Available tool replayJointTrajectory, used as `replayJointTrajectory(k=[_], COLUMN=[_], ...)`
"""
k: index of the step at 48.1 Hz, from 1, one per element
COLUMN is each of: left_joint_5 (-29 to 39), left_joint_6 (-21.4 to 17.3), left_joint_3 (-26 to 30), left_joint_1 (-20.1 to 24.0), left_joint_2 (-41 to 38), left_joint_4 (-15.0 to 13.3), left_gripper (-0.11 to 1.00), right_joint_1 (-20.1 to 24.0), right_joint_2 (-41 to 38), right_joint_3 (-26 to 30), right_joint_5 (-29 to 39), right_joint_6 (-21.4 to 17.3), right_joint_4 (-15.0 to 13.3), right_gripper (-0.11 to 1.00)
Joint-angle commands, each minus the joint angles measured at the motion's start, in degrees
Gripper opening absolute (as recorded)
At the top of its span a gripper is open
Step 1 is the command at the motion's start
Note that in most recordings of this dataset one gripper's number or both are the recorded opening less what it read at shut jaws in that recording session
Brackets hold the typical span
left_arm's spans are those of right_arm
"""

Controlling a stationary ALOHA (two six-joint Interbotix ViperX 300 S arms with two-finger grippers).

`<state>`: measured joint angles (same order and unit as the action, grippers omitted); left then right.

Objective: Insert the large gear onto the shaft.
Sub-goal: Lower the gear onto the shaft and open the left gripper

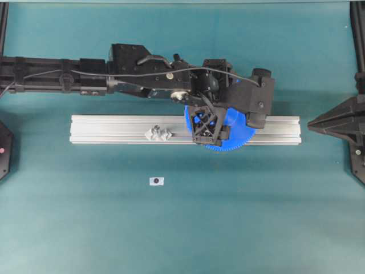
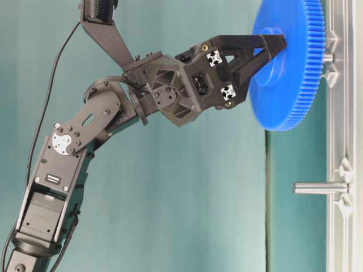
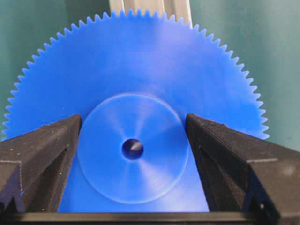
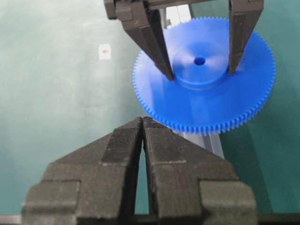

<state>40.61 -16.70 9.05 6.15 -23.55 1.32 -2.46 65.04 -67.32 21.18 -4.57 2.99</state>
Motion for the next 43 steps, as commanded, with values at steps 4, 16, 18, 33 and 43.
replayJointTrajectory(k=[4,16,18,33,43], left_joint_5=[-0.44,-4.31,-4.31,-4.83,-7.12], left_joint_6=[-0.09,0.00,-0.09,-0.09,0.09], left_joint_3=[3.25,3.16,2.72,-4.31,-7.56], left_joint_1=[-0.26,0.09,0.26,1.58,1.41], left_joint_2=[3.25,5.27,5.45,6.50,6.59], left_joint_4=[0.00,0.00,0.00,0.00,0.00], left_gripper=[0.90,0.90,0.90,0.65,0.18], right_joint_1=[-0.18,-0.09,-0.18,-0.18,-0.18], right_joint_2=[-0.44,-0.44,-0.44,-0.44,-0.44], right_joint_3=[0.53,0.62,0.53,0.62,0.62], right_joint_5=[-0.53,-0.53,-0.53,-0.53,-0.53], right_joint_6=[-0.53,-0.53,-0.53,-0.53,-0.53], right_joint_4=[-0.09,-0.09,-0.09,-0.09,0.00], right_gripper=[0.12,0.12,0.12,0.12,0.12])
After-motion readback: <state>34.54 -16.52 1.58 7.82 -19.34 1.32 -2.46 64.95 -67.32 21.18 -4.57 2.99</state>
